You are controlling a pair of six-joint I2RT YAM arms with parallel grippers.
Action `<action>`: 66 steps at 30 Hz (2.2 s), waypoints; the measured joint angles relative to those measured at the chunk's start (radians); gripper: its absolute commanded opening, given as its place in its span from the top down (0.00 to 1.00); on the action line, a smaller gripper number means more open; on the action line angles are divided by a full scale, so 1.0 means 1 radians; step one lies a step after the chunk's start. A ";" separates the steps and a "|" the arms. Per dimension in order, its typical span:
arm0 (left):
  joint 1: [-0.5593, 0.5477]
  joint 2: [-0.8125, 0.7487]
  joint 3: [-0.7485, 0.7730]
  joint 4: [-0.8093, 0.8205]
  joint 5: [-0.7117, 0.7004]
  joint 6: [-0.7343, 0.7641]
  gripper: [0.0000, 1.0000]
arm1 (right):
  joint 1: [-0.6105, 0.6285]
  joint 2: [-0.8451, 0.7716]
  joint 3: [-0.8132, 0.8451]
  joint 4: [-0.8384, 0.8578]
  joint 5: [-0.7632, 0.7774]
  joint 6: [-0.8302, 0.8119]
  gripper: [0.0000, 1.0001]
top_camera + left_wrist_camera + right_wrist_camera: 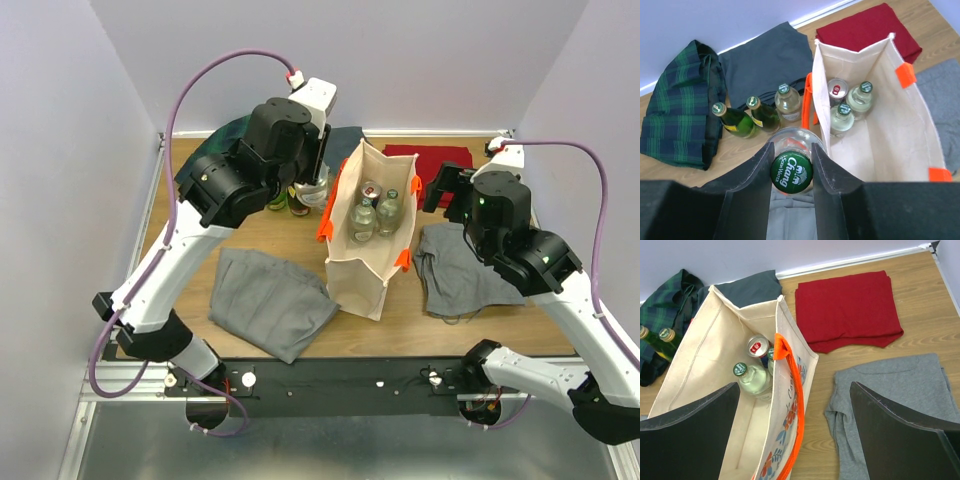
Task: Take the beverage out of the canvas bag
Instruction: Place the drink at the center of the board.
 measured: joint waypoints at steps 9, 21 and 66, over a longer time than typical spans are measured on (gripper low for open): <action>0.099 -0.069 -0.356 0.154 -0.007 -0.014 1.00 | 0.000 0.003 0.000 -0.002 0.001 0.000 0.00; 0.147 -0.081 -0.625 0.400 -0.006 -0.020 1.00 | 0.000 0.065 0.035 -0.002 -0.001 0.000 0.00; 0.167 0.127 -0.849 0.809 0.078 -0.062 1.00 | 0.000 0.067 0.049 -0.011 -0.002 0.027 0.00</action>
